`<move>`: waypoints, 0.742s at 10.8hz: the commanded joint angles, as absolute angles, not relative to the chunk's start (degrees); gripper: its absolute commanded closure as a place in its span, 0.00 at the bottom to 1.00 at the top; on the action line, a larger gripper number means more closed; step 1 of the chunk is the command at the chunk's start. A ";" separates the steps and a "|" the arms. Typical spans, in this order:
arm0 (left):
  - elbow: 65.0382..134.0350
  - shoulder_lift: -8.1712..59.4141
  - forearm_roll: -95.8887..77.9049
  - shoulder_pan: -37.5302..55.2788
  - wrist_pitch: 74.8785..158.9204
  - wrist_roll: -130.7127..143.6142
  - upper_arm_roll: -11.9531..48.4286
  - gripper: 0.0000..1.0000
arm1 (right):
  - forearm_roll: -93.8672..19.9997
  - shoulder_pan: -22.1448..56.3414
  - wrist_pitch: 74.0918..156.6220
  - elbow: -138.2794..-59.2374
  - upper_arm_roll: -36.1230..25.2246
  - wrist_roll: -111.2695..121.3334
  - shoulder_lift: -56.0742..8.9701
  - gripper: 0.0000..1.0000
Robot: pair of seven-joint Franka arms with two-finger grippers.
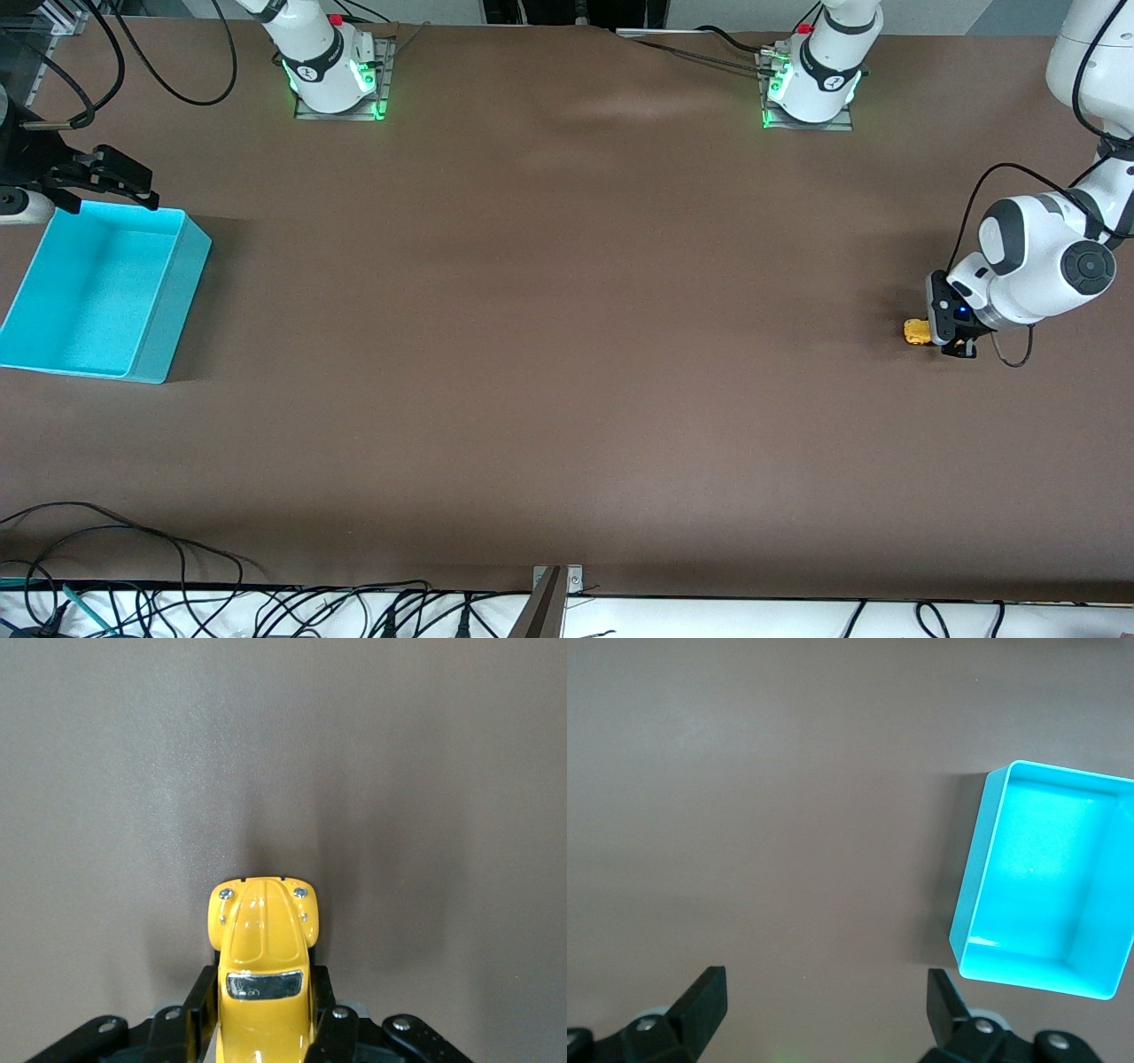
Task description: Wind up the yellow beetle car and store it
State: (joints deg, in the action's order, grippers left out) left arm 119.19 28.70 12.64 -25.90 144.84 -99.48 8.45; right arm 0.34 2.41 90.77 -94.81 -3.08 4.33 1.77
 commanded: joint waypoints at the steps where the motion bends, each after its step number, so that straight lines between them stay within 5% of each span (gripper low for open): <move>1: 117.60 31.11 14.24 -26.72 145.37 -99.40 8.70 1.00 | -0.70 2.37 90.00 -93.69 -3.43 5.10 1.41 0.00; 2: 117.60 31.11 14.24 -26.81 145.37 -99.14 8.70 1.00 | -0.70 2.37 90.00 -93.60 -3.43 5.10 1.41 0.00; 3: 117.60 31.03 14.15 -26.72 145.37 -98.71 8.70 0.44 | -0.70 2.46 89.91 -93.69 -3.43 5.10 1.41 0.00; 4: 117.42 30.50 13.80 -26.98 145.20 -99.14 8.79 0.00 | -0.70 2.37 90.00 -93.60 -3.43 5.10 1.41 0.00; 8: 113.31 22.70 13.54 -26.46 130.76 -98.70 9.66 0.00 | -0.70 2.37 90.00 -93.69 -3.43 5.10 1.41 0.00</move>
State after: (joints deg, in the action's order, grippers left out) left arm 115.19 26.95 12.64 -26.38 138.36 -99.46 8.69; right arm 0.34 2.40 90.77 -94.81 -3.09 4.33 1.77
